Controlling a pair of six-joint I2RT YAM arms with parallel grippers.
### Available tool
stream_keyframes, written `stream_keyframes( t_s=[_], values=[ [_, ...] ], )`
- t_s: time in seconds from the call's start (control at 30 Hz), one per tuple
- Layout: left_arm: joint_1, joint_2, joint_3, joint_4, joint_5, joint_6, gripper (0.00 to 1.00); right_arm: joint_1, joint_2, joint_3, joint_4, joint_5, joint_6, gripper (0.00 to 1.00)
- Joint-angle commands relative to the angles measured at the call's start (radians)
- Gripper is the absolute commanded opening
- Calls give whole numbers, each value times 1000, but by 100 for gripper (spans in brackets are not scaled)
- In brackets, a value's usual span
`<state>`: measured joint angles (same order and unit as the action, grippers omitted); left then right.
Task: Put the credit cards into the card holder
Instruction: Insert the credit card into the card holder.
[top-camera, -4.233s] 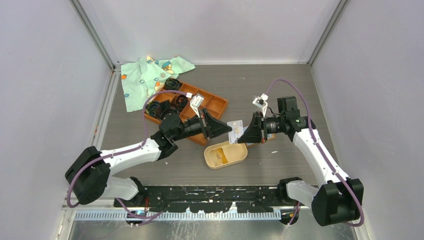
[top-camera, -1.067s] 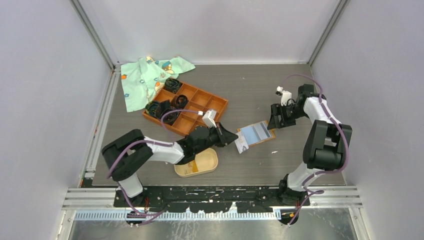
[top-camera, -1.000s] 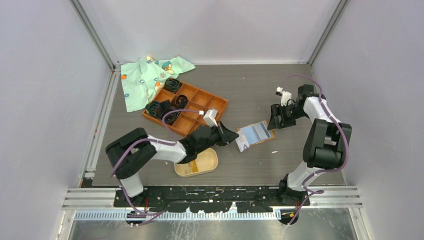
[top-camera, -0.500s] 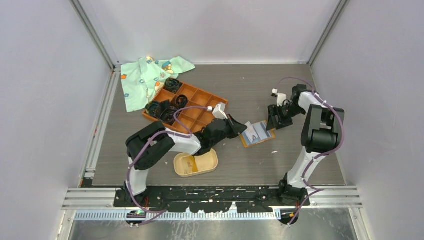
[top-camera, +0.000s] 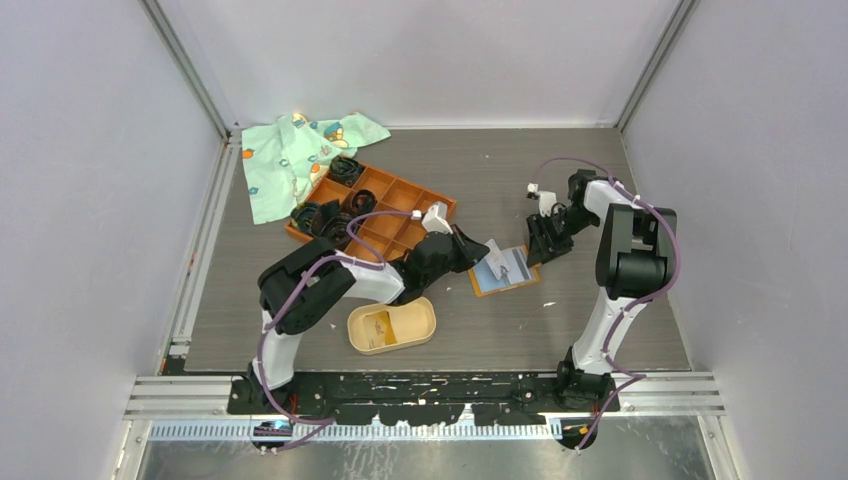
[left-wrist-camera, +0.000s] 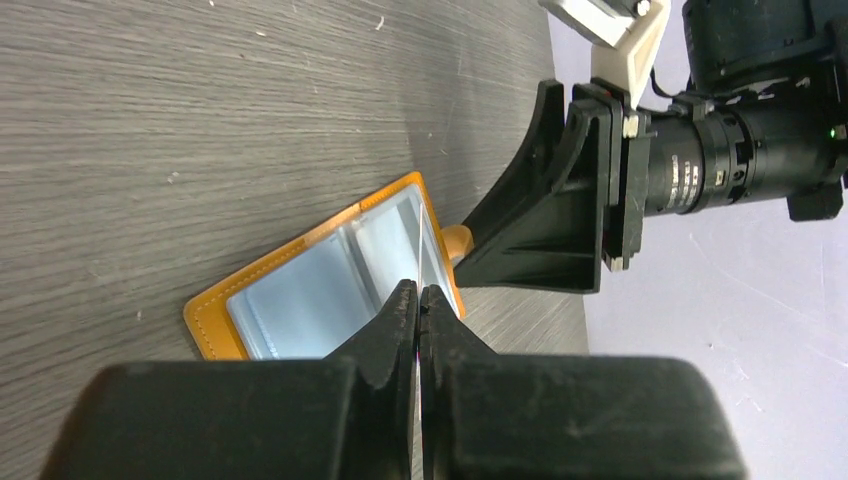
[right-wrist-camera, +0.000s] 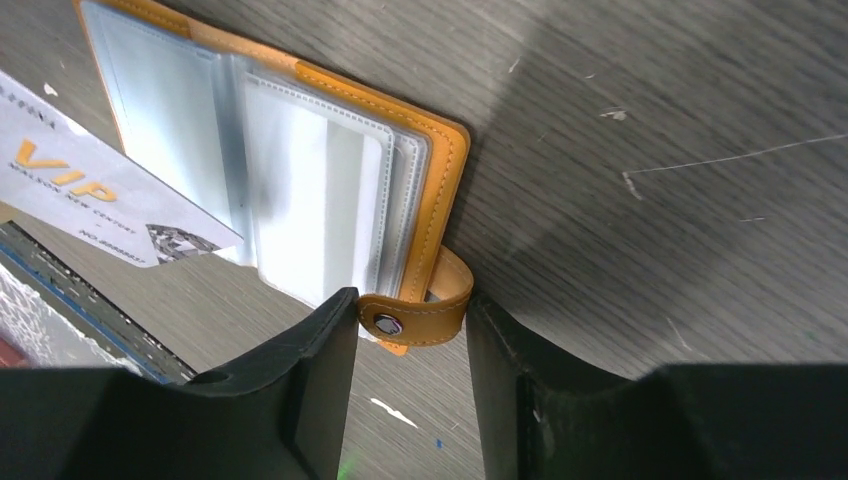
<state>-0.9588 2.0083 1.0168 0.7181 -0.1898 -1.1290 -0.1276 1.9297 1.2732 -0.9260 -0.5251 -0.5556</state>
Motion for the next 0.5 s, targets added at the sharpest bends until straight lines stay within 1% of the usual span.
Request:
stream_keyframes(
  t_s=[0.0,0.23,0.37,0.47],
  values=[
    [12,-18,-3,16,1,-29,0,18,8,15,-46,-13,-34,49],
    [14,-87,-69,6,27,-49,0,49,6,11,-48,-2,-34,47],
    [24,-124,-118,40,73,-55,0,76,1,-7,-47,16,-46,44],
    [23,-174,-151,15,87,-35,0,102,-4,-25,-47,26,-56,44]
  ],
)
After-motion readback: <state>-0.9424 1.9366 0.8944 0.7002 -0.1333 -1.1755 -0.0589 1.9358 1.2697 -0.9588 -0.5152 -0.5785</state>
